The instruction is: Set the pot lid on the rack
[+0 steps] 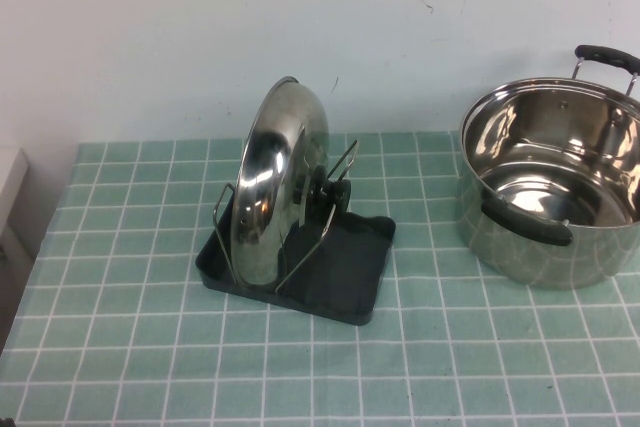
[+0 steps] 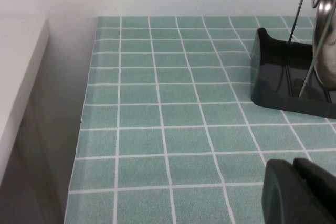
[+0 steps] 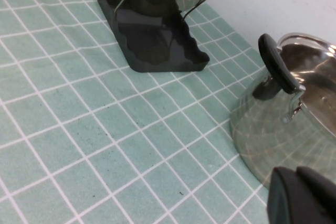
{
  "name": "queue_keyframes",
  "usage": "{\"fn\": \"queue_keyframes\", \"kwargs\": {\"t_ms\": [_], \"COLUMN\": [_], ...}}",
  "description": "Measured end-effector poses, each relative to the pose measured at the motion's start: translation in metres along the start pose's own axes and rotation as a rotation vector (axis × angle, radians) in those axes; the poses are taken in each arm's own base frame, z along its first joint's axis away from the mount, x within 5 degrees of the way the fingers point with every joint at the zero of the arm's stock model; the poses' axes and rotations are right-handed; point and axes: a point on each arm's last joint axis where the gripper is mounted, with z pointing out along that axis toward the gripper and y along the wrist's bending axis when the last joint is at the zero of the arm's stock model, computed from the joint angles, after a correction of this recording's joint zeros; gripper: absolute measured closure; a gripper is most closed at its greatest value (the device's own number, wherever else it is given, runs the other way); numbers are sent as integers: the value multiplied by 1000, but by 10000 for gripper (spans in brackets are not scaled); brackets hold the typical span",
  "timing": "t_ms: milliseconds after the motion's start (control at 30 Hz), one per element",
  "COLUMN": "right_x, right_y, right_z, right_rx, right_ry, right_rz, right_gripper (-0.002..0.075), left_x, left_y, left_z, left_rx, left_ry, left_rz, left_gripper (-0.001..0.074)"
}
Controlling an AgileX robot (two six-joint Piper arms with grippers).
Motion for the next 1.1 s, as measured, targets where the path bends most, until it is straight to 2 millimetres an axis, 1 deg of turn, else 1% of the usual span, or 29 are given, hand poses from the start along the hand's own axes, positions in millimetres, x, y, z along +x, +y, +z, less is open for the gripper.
{"fn": "queue_keyframes", "kwargs": {"t_ms": [900,1000,1100], "right_x": [0,-3,-8], "right_y": [0,-2,-7], "right_z": [0,0,-1], "right_rx": [0,38,128], "right_ry": [-4,-32,-69], "right_rz": [4,30,81], "right_gripper": [727,727,727], "left_x": [0,0,0], "left_y": [0,0,0], "left_z": [0,0,0], "left_rx": [-1,-1,-1], "left_ry": [0,0,0], "left_rz": [2,2,3], "left_gripper": [737,736,736]}}
